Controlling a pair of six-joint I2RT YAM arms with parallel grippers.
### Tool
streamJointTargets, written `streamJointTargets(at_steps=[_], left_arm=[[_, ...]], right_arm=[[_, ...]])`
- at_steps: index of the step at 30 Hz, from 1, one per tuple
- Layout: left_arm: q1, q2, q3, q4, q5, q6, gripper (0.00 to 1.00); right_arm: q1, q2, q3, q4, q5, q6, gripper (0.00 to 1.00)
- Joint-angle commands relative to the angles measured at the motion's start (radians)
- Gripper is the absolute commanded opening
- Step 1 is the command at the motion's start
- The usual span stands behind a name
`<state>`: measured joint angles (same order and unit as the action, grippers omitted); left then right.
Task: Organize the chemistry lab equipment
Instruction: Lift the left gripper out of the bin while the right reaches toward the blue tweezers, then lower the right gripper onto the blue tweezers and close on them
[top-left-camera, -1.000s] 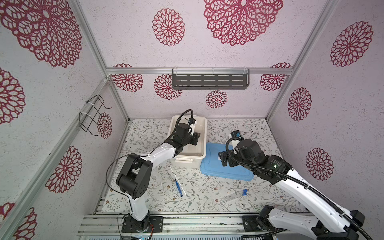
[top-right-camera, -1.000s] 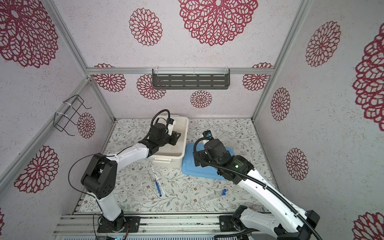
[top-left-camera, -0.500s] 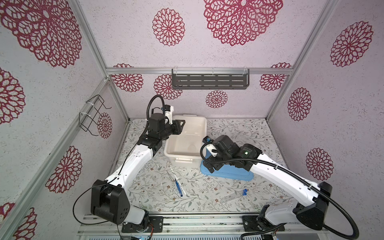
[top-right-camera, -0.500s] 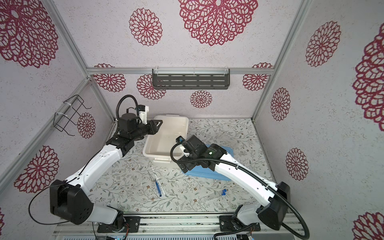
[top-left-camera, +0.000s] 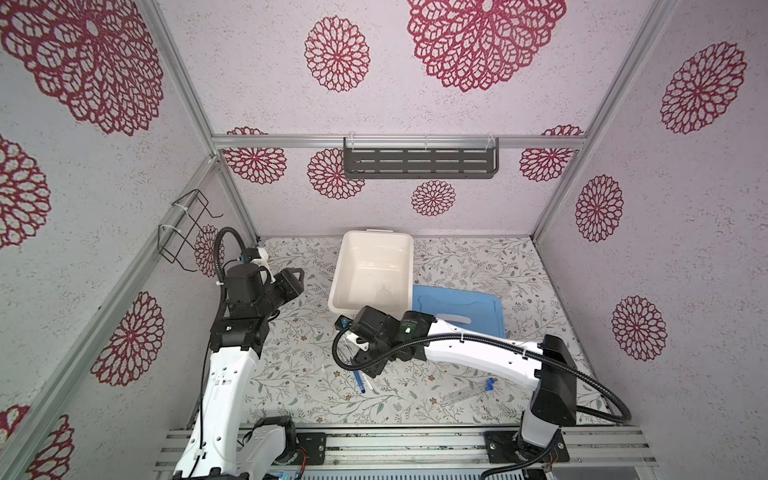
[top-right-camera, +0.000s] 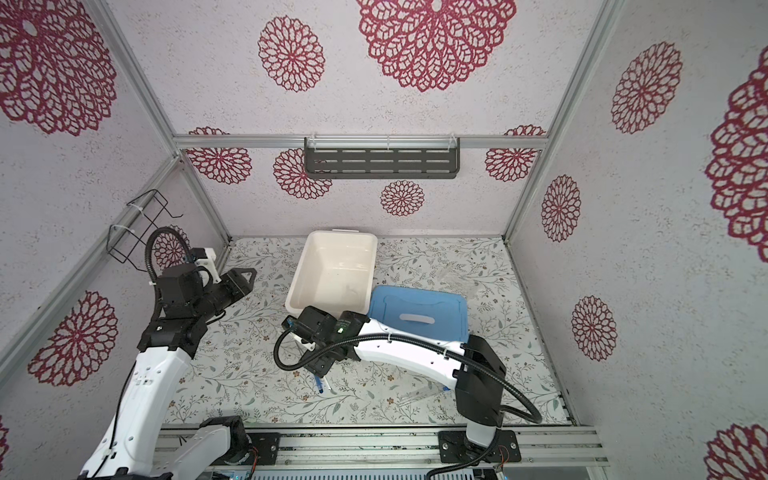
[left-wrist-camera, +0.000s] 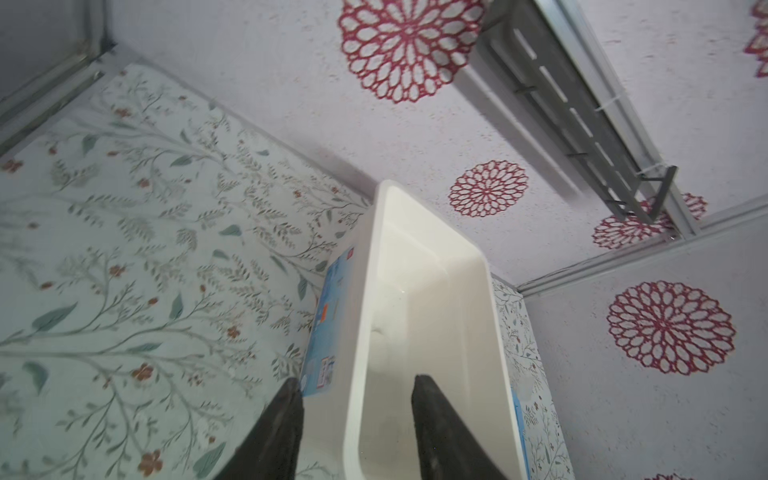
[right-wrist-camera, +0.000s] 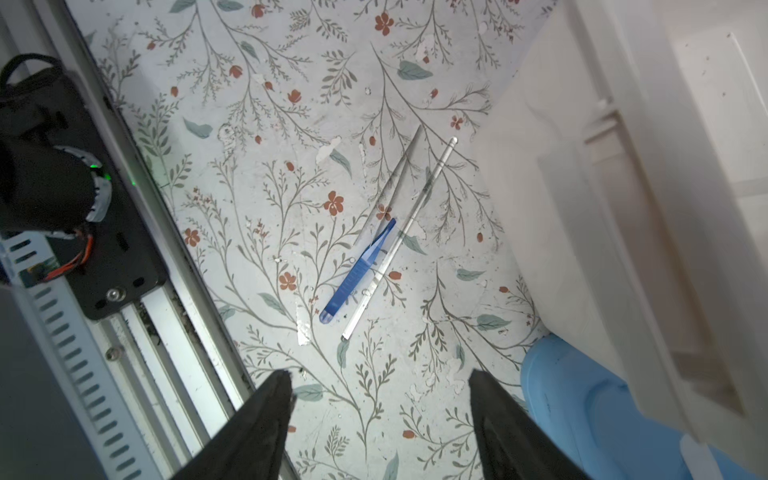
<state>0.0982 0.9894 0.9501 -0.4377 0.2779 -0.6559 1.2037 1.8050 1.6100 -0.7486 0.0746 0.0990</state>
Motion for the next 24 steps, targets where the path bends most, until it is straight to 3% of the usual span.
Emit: streamJointTargets(at_steps=[1, 7, 14, 20, 24], left_arm=[[0.057, -0.025, -0.043, -0.116, -0.03, -0.06, 0.52], [0.117, -0.036, -0.091, -0.179, -0.144, -0.045, 0.7], [0.141, -0.012, -0.12, -0.164, -0.145, -0.024, 0.73], [0.149, 0.018, -0.123, -0.143, -0.116, -0.01, 0.76], [0.152, 0.023, -0.132, -0.127, -0.103, -0.007, 0.77]], right_arm=[[-0.006, 0.062, 0.067, 0.012, 0.002, 0.052, 0.68], [-0.006, 0.225, 0.179, -0.055, -0.039, 0.041, 0.61], [-0.006, 0.433, 0.413, -0.237, -0.032, 0.042, 0.53], [-0.01, 0.47, 0.433, -0.234, -0.057, 0.044, 0.5], [-0.017, 0.477, 0.426, -0.212, -0.083, 0.039, 0.39]])
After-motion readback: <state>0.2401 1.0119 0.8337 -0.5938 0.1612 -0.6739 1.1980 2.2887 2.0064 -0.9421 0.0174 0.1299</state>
